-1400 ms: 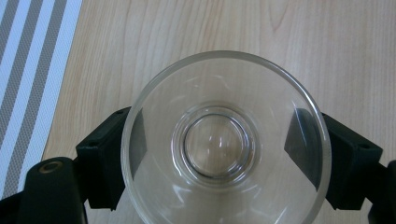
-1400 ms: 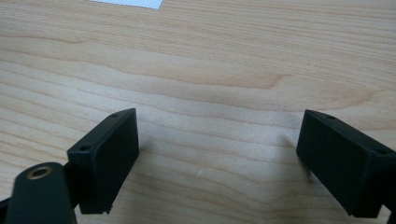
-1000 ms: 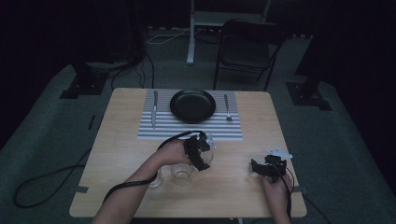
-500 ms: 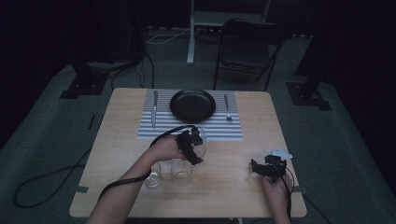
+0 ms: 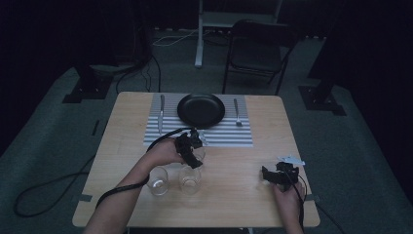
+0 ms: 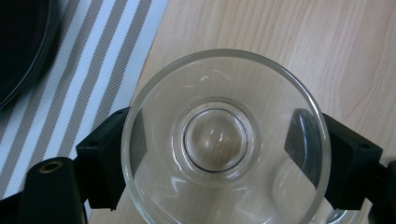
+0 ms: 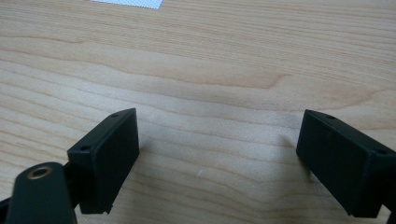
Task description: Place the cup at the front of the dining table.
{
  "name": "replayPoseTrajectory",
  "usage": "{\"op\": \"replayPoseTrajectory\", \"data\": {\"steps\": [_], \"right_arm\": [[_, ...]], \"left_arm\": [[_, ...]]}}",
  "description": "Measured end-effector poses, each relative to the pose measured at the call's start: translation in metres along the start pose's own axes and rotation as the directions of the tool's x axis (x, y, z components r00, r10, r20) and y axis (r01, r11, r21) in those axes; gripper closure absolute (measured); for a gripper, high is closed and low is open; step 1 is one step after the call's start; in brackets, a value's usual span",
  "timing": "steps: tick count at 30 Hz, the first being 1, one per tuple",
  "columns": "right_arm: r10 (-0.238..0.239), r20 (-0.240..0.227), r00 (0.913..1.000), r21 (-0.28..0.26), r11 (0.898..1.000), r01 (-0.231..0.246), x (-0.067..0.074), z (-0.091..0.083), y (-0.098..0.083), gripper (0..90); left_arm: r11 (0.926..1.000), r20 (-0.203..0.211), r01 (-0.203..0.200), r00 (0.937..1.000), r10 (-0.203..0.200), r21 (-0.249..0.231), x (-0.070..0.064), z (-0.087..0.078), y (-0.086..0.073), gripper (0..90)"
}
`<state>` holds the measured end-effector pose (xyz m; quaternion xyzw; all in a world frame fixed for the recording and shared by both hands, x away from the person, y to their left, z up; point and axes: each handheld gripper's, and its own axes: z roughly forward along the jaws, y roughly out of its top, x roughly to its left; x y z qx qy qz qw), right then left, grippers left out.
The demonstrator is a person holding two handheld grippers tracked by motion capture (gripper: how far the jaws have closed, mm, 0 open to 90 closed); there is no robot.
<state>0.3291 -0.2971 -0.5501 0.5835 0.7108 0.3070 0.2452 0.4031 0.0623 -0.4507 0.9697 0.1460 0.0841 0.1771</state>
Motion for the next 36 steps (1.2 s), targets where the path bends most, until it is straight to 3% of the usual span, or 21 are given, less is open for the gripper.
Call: {"op": "replayPoseTrajectory", "data": {"steps": [25,31,36], "right_arm": [[-0.002,0.001,1.0,0.001,1.0,0.002,0.0,0.0,0.0,12.6],[-0.002,0.001,1.0,0.001,1.0,0.002,0.0,0.0,0.0,12.6],[-0.001,0.0,1.0,0.001,1.0,0.001,0.0,0.0,0.0,12.6]], "left_arm": [[0.9948,-0.039,0.091,0.9952,-0.09,0.044,0.021,-0.016,-0.047,18.4],[0.9847,-0.042,0.167,0.9854,-0.165,0.049,0.028,-0.024,-0.059,18.5],[0.9766,-0.085,0.211,0.9746,-0.207,0.04,0.033,-0.03,-0.064,18.5]]}}
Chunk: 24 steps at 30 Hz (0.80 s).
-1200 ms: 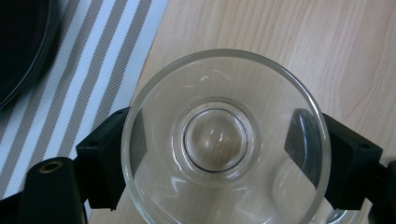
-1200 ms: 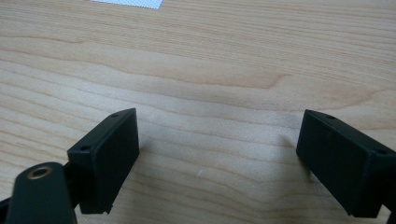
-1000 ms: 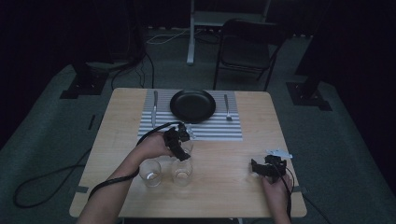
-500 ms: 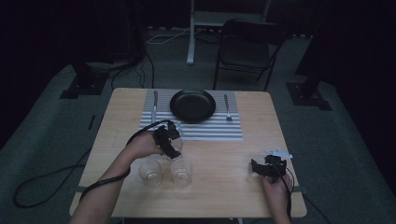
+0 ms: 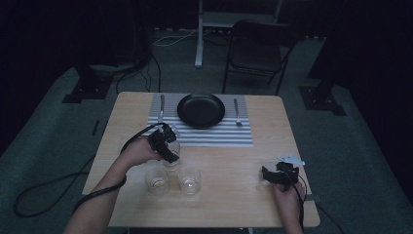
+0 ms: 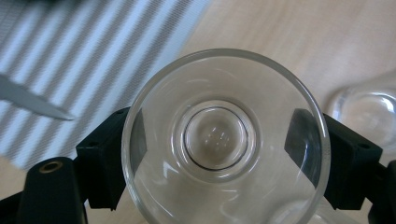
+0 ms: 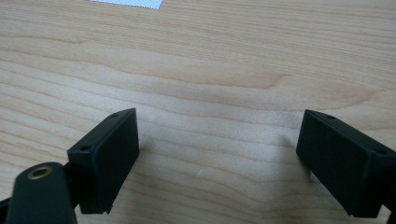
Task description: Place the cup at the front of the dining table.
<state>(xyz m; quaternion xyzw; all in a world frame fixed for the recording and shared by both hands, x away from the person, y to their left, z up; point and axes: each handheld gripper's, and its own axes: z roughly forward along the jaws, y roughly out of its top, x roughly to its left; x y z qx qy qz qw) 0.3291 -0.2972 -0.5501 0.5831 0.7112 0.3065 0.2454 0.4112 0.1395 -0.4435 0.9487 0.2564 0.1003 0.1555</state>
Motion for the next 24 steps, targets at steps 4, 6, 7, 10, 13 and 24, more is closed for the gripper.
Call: {"op": "replayPoseTrajectory", "data": {"steps": [4,6,7,10,13,24], "right_arm": [[0.0,0.0,1.0,0.0,1.0,0.0,0.0,0.0,0.0,12.6],[0.0,0.0,1.0,0.0,1.0,0.0,0.0,0.0,0.0,12.5],[0.0,0.0,1.0,0.0,1.0,0.0,0.0,0.0,0.0,12.6],[0.0,0.0,1.0,0.0,1.0,0.0,0.0,0.0,0.0,12.6],[0.0,0.0,1.0,0.0,1.0,0.0,0.0,0.0,0.0,12.6],[0.0,0.0,1.0,0.0,1.0,0.0,0.0,0.0,0.0,12.6]], "left_arm": [[0.9975,-0.004,0.065,0.9979,-0.065,-0.03,0.006,-0.002,-0.003,18.4],[0.9945,-0.018,0.096,0.9951,-0.097,-0.04,0.008,-0.003,-0.003,18.4],[0.9927,-0.022,0.113,0.9932,-0.114,-0.042,0.01,-0.004,-0.003,18.4],[0.9894,-0.005,0.137,0.9905,-0.138,-0.047,0.014,-0.003,-0.002,18.5],[0.9873,-0.005,0.151,0.9884,-0.152,-0.049,0.017,0.0,-0.001,18.5],[0.9631,-0.041,0.248,0.9666,-0.253,-0.105,0.032,-0.005,0.01,18.4]]}}
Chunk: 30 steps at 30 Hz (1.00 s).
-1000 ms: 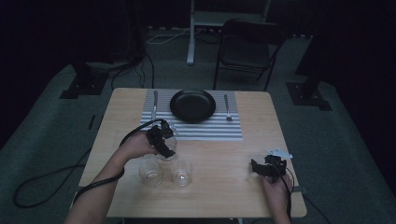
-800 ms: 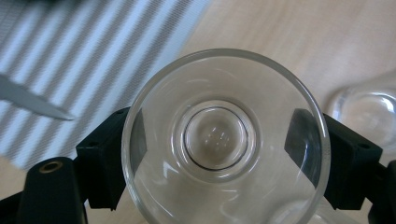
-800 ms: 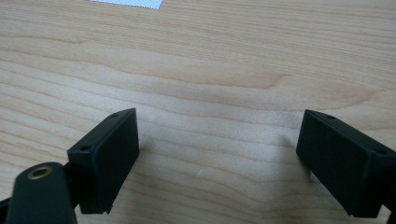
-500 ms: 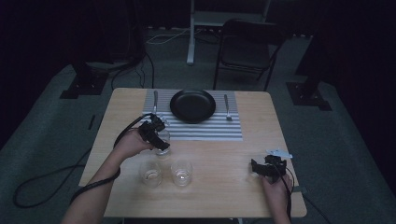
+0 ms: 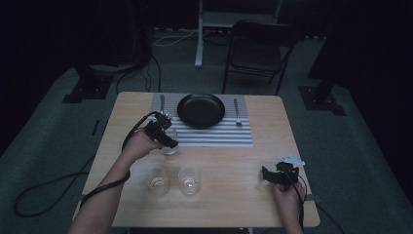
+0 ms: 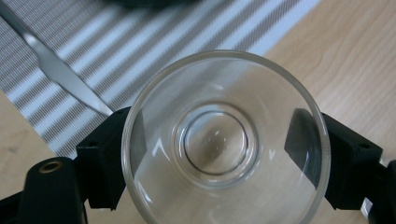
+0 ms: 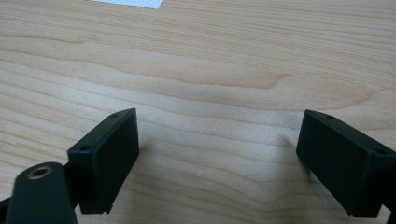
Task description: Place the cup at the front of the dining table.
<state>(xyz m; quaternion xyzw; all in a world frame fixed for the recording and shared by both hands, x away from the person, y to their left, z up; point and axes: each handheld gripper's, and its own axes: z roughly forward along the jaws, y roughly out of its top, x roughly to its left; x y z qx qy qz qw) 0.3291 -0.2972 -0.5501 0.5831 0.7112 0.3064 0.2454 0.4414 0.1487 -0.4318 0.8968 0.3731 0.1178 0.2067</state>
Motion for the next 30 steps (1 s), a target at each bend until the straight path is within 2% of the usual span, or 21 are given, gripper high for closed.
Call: {"op": "replayPoseTrajectory", "data": {"steps": [5,6,17,19,22,27,30], "right_arm": [[0.0,0.0,1.0,0.0,1.0,0.0,0.0,0.0,0.0,12.6],[0.0,0.0,1.0,0.0,1.0,0.0,0.0,0.0,0.0,12.6],[0.0,0.0,1.0,0.0,1.0,0.0,0.0,0.0,0.0,12.6],[0.0,0.0,1.0,0.0,1.0,0.0,0.0,0.0,0.0,12.6],[0.0,0.0,1.0,0.0,1.0,0.0,0.0,0.0,0.0,12.5],[0.0,0.0,1.0,0.0,1.0,0.0,0.0,0.0,0.0,12.6],[0.0,0.0,1.0,0.0,1.0,0.0,0.0,0.0,0.0,12.6]], "left_arm": [[0.9994,-0.009,0.026,0.9996,-0.026,-0.024,0.007,0.0,0.009,18.5],[0.9995,-0.014,0.027,0.9995,-0.027,-0.014,0.009,0.002,0.012,18.4],[0.9962,-0.05,0.082,0.9953,-0.083,-0.029,0.032,0.022,0.029,18.5],[0.9953,-0.042,0.092,0.9948,-0.093,-0.031,0.037,0.025,0.031,18.5],[0.9949,-0.032,0.095,0.9949,-0.096,-0.034,0.041,0.029,0.037,18.5],[0.9969,-0.065,0.079,0.9948,-0.079,-0.007,0.045,0.041,0.044,18.4],[0.9954,-0.055,0.095,0.9939,-0.096,-0.007,0.05,0.047,0.045,18.5]]}}
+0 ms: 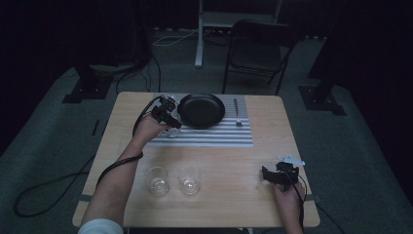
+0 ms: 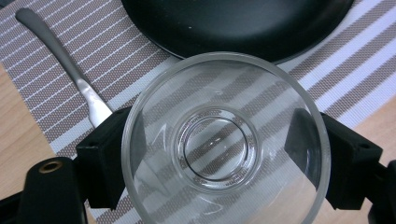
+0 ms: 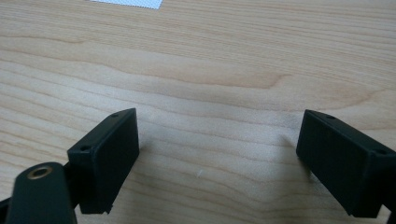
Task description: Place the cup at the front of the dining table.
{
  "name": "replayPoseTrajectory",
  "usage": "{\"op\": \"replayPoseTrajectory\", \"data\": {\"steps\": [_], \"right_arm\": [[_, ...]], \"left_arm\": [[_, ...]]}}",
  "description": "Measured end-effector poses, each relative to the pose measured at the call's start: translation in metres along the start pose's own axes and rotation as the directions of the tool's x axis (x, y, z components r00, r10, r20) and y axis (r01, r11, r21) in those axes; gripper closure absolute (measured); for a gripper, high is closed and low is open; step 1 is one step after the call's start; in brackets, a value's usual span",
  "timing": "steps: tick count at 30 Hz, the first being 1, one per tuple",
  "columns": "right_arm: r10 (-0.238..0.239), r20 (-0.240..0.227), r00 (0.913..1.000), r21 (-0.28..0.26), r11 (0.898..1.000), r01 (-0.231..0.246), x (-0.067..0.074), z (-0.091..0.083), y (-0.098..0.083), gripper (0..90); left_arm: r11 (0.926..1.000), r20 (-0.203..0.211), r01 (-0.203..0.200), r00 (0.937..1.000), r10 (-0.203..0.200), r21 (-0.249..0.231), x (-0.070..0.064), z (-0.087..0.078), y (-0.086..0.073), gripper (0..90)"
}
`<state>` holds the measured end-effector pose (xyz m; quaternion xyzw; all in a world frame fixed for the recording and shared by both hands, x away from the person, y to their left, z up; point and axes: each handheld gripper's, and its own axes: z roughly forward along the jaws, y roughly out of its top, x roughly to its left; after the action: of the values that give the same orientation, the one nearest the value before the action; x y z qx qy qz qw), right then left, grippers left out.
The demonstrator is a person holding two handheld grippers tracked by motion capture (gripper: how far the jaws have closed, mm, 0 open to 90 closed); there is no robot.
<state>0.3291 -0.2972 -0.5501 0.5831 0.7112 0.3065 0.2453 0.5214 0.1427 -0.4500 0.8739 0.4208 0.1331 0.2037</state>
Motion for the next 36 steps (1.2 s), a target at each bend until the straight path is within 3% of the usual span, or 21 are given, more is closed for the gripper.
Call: {"op": "replayPoseTrajectory", "data": {"steps": [2,8,15,19,23,25,27,33,36], "right_arm": [[0.0,0.0,1.0,0.0,1.0,0.0,0.0,0.0,0.0,12.6],[0.0,0.0,1.0,0.0,1.0,0.0,0.0,0.0,0.0,12.6],[0.0,0.0,1.0,0.0,1.0,0.0,0.0,0.0,0.0,12.6],[-0.001,0.0,1.0,0.0,1.0,0.001,0.0,0.0,0.0,12.6],[-0.001,0.0,1.0,0.0,1.0,0.001,0.0,0.0,0.0,12.6],[-0.001,0.0,1.0,-0.001,1.0,0.001,0.0,0.0,0.0,12.6],[-0.001,0.0,1.0,-0.001,1.0,0.001,0.0,0.0,0.0,12.6],[-0.001,0.0,1.0,-0.001,1.0,0.001,0.0,0.0,0.0,12.6],[-0.001,0.0,1.0,-0.001,1.0,0.001,0.0,0.0,0.0,12.6]], "left_arm": [[1.0,0.015,0.001,0.9999,-0.001,0.002,0.003,0.004,0.001,18.5],[0.9998,0.002,0.018,0.9998,-0.018,0.007,0.007,0.019,0.0,18.4],[0.997,0.001,0.005,1.0,-0.005,-0.078,0.007,0.022,-0.007,17.9],[0.9903,-0.053,-0.013,0.9986,0.006,-0.138,0.003,0.023,-0.014,15.3],[0.988,-0.06,-0.032,0.9979,0.023,-0.151,0.002,0.026,-0.021,10.7],[0.984,-0.03,-0.01,0.9995,0.005,-0.178,0.003,0.026,-0.025,10.7],[0.9806,-0.041,-0.002,0.9992,-0.006,-0.196,0.004,0.027,-0.03,10.8],[0.9789,-0.008,0.027,0.9996,-0.029,-0.203,0.008,0.026,-0.041,10.7],[0.9744,0.022,0.054,0.9985,-0.05,-0.218,0.011,0.024,-0.045,10.7]]}}
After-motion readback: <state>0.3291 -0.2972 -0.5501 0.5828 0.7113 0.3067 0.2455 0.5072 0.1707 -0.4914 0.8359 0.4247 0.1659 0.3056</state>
